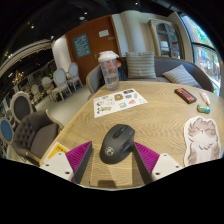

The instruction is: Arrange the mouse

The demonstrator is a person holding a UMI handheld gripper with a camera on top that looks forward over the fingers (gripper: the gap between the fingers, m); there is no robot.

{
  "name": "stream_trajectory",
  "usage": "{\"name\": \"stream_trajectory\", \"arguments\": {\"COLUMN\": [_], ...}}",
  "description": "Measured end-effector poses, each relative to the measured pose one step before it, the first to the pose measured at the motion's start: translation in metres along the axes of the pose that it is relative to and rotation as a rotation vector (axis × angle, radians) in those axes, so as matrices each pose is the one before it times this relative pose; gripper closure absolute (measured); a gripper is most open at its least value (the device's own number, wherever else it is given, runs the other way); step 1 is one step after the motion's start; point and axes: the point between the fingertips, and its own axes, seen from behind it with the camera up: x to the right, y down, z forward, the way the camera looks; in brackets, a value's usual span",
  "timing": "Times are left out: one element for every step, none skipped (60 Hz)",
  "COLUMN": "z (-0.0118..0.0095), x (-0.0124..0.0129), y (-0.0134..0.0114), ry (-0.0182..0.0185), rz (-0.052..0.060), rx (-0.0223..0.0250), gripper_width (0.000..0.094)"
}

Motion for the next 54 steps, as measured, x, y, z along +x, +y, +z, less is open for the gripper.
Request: {"name": "stream_trajectory", "arguments": {"z": [0.00001,0.00015,0.00062,0.00054,-0.00101,0.0259,0.00078,0.00016,0.00036,0.00042,0.01472,0.00146,0.00141,0.00094,0.00061,-0.00577,0.00983,0.00053,0.00027,0.00007,0.00009,-0.0048,0.00263,-0.00303,0.0038,-0.00258,-0.00038,-0.00037,-0.00149,-0.00149,-0.00113,-0.00142,-0.00917,0.00628,-0.00025,-0.00053,-0.00398,0.00187,-0.00146,-0.00463,-0.00684,-0.00311,-0.00371,-0.00413,-0.00454,-0.0027,-0.00948,-0.00643,-0.0064,-0.00625,-0.00626,-0.00235,-0.00667,-0.00831], "x": [-0.00014,-0.0005,-0.00026,-0.00025,-0.00166,-0.00158,0.00054,0.00053,0.00057,-0.00113,0.00022,0.00092,0.00172,0.00291,0.00159,-0.00312,0.00033,0.0003,0.00046,0.0003,0.00046,-0.00342,0.00015,-0.00072,0.00043,-0.00218,0.00103,0.00239,0.00195,0.00163,0.00182,0.00154,-0.00134,0.00541,0.00261,0.00314,0.00246,0.00527,0.00446,0.00317,0.00278,0.00411,0.0043,0.00453,0.00461,0.00701,0.0049,0.00569,0.00605,0.00663,0.00745,0.00815,0.00971,0.01097], "y": [0.00088,-0.00049,-0.0009,0.00023,-0.00199,-0.01491,-0.00028,-0.00049,-0.0004,-0.00268,-0.00561,-0.00039,-0.00011,0.00009,-0.00109,-0.00178,-0.00053,-0.00032,-0.00041,-0.00034,-0.0007,-0.00085,-0.00078,-0.00023,-0.00105,-0.00733,-0.00796,-0.00109,0.00476,0.00032,-0.00111,0.00064,0.00474,-0.00257,0.00027,0.00029,0.00276,-0.00026,0.00137,0.0021,-0.0002,-0.00139,-0.00238,-0.00348,-0.00382,-0.00444,-0.00301,-0.00489,-0.00546,-0.00517,-0.00498,-0.00363,-0.00483,-0.00615], "ry": [0.00454,0.00264,0.00169,0.00269,0.0019,0.00402,0.00737,0.00812,0.00802,0.0055,0.00613,0.00816,0.00991,0.01503,0.0109,0.00658,0.00532,0.00642,0.00578,0.00497,0.00262,-0.00104,-0.00172,-0.00277,-0.00429,-0.01389,0.00445,0.004,0.00163,-0.00086,-0.00066,-0.00282,0.0001,-0.01069,-0.00441,-0.00092,0.00316,0.00363,0.00629,0.00857,0.00947,0.00665,0.00606,0.00674,0.00681,0.00338,0.00587,0.0048,0.00436,0.00382,0.00438,0.00737,0.00887,0.01267], "rz": [0.0004,-0.0027,-0.0045,-0.0033,-0.0054,-0.0081,-0.005,-0.0034,-0.0027,-0.0041,-0.004,-0.0049,-0.0076,-0.0111,-0.0128,-0.0087,-0.0126,-0.011,-0.0114,-0.0118,-0.0128,-0.0128,-0.0119,-0.0064,-0.0023,0.0026,0.0045,0.0008,0.0101,0.0159,0.0099,0.0029,-0.0067,0.0073,0.0066,0.0076,0.0005,0.0009,-0.0029,-0.0038,-0.0041,-0.0096,-0.0127,-0.0095,-0.008,-0.0077,-0.0076,-0.0009,0.0066,0.0085,0.0074,0.0037,0.0047,0.0032], "rx": [-0.0089,-0.00436,-0.00194,-0.00638,-0.0067,0.00152,-0.00315,-0.00359,-0.00224,-0.00088,-0.00006,-0.00148,-0.00117,-0.00171,0.00167,0.00828,0.00452,0.00347,0.00396,0.00364,0.00537,0.00517,0.00693,0.00436,0.00701,0.02351,0.03775,-0.00122,-0.02071,-0.00322,0.00437,-0.00246,0.01039,-0.01391,0.00004,0.00161,0.00554,-0.0058,-0.00045,0.00807,0.0085,0.0091,0.01201,0.01477,0.01488,0.00981,0.01349,0.01445,0.01489,0.0121,0.00982,0.01167,0.00851,0.00727], "gripper_width": [0.0089,0.0089,0.009,0.0091,0.0094,0.0098,0.01,0.0106,0.0115,0.0128,0.0149,0.0183,0.0233,0.0323,0.0332,0.034,0.0353,0.0368,0.0387,0.0403,0.041,0.0431,0.0445,0.0449,0.0454,0.0538,0.0562,0.0567,0.0567,0.0568,0.0569,0.0569,0.057,0.0569,0.0569,0.0569,0.0569,0.057,0.0569,0.057,0.0568,0.0569,0.057,0.057,0.0569,0.0569,0.0569,0.0569,0.0569,0.0569,0.057,0.057,0.057,0.057]}}
